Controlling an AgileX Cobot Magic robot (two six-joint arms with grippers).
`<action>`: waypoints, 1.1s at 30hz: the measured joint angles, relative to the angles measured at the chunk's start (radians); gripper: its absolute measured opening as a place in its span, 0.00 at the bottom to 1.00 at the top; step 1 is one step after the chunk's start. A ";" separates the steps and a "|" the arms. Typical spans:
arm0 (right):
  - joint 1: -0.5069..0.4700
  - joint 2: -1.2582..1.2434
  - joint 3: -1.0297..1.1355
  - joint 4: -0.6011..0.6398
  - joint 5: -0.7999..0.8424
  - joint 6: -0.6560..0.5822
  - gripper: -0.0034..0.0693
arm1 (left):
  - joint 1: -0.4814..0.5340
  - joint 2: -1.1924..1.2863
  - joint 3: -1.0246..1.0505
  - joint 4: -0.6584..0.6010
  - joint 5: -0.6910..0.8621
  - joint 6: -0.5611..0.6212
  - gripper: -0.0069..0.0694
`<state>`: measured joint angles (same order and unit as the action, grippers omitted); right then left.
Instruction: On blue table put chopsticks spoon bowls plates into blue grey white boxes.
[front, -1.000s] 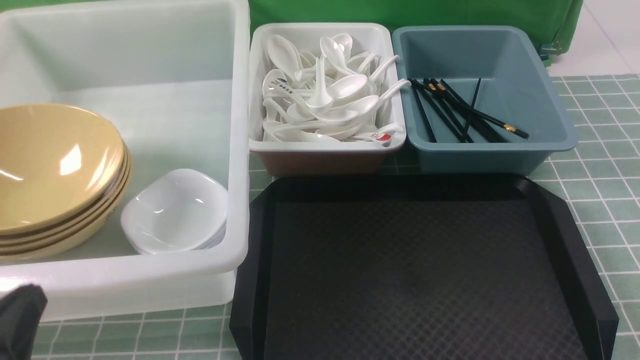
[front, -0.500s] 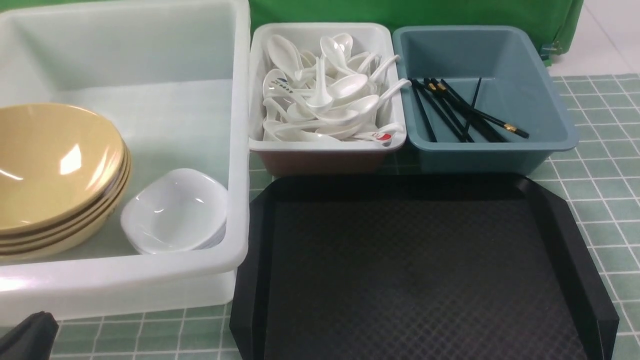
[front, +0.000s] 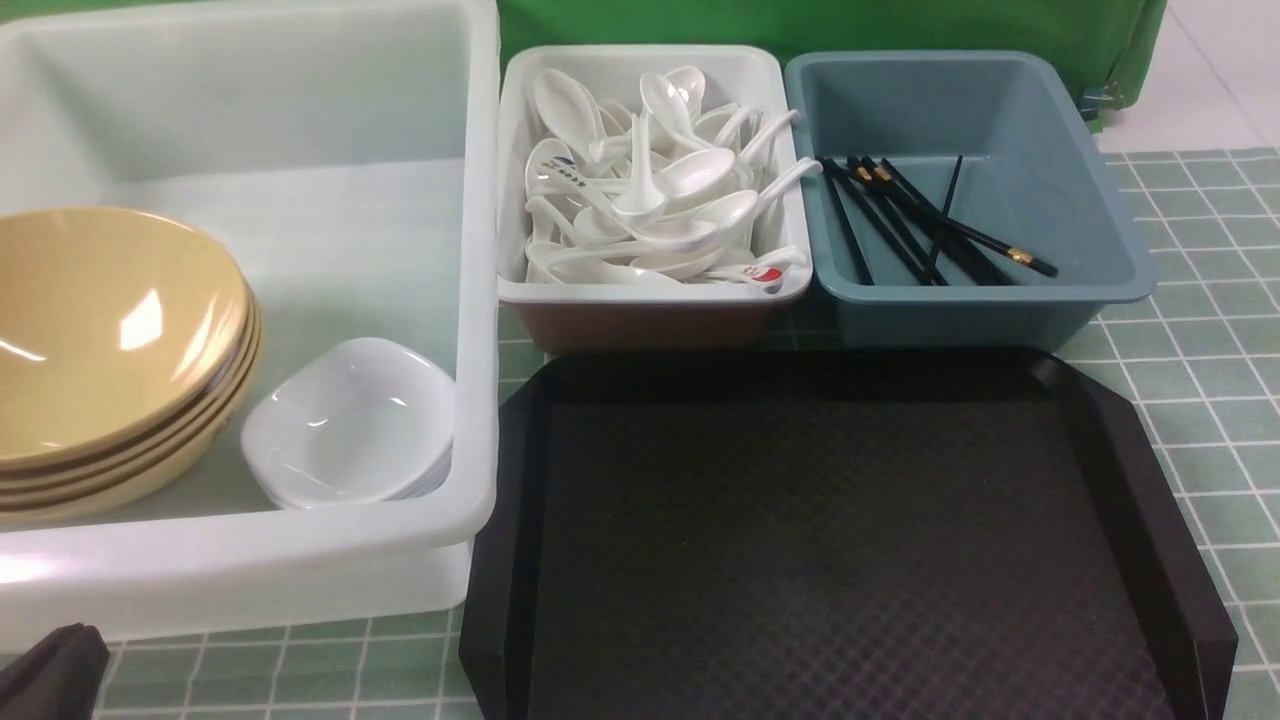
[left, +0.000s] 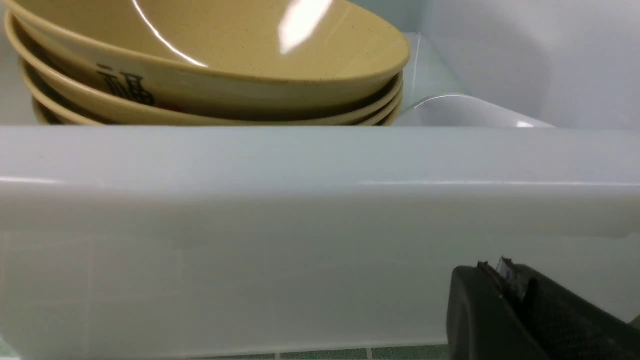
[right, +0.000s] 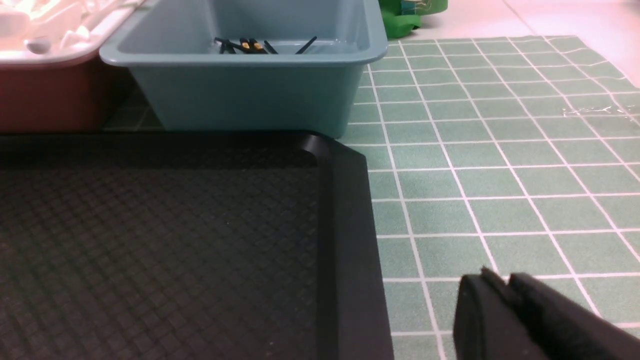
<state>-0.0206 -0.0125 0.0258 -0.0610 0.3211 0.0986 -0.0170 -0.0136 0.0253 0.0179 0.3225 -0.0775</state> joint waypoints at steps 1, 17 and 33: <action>0.000 0.000 0.000 0.000 0.000 0.000 0.18 | 0.000 0.000 0.000 0.000 0.000 0.000 0.09; 0.000 0.000 0.000 0.000 0.000 0.000 0.19 | 0.000 0.000 -0.001 0.000 0.000 0.002 0.09; 0.000 0.000 0.000 0.000 0.000 0.000 0.22 | 0.000 0.000 -0.001 0.000 0.000 0.002 0.09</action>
<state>-0.0206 -0.0125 0.0258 -0.0610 0.3211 0.0986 -0.0170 -0.0136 0.0245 0.0179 0.3225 -0.0753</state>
